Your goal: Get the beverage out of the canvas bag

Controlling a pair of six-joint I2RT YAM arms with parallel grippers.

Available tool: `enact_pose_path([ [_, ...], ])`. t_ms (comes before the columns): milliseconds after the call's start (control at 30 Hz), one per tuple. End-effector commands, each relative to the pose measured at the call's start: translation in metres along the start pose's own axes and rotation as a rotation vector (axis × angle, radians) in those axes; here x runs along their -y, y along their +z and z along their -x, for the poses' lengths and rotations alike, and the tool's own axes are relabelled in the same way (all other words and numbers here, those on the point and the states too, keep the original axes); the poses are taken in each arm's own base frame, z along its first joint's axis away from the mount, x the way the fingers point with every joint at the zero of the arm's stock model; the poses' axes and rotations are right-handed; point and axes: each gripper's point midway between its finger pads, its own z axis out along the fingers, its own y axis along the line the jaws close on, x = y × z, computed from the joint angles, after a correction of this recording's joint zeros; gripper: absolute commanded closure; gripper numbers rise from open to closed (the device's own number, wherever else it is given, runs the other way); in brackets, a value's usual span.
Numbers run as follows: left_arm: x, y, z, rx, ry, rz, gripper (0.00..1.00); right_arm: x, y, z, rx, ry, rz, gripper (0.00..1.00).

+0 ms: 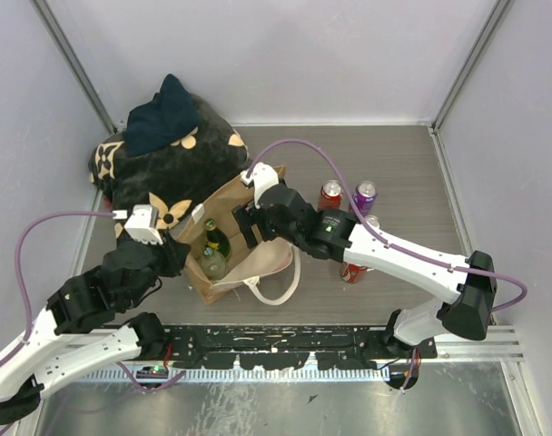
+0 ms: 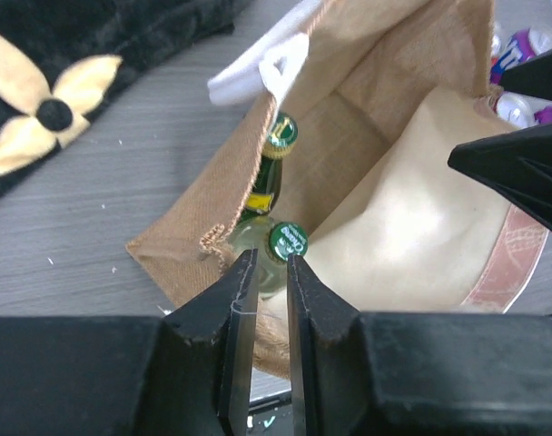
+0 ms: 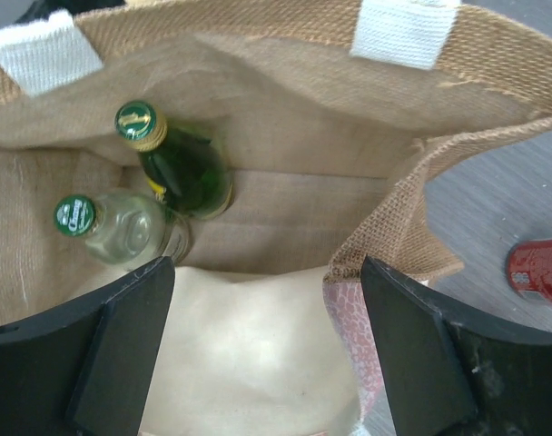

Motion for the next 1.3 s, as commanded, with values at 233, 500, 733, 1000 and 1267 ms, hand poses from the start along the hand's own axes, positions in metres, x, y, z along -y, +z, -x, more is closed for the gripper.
enact_pose_path([
  [233, 0.004, 0.019, -0.074, -0.238, -0.006, 0.008, 0.77, -0.002, -0.016, 0.003, 0.016, -0.022, -0.045, 0.11],
  [500, 0.003, 0.017, -0.108, -0.346, -0.009, -0.014, 0.80, 0.019, -0.053, 0.047, 0.110, -0.013, -0.129, 0.10],
  [733, 0.006, 0.019, -0.124, -0.394, -0.035, -0.020, 0.83, 0.017, -0.075, 0.073, 0.161, -0.012, -0.105, 0.11],
  [1000, -0.001, 0.022, -0.139, -0.417, -0.040, 0.006, 0.88, -0.009, -0.053, 0.052, 0.069, -0.090, -0.005, 0.11],
  [1267, -0.002, 0.034, -0.154, -0.431, -0.054, 0.034, 0.89, -0.046, -0.010, -0.039, -0.097, -0.141, 0.201, 0.10],
])
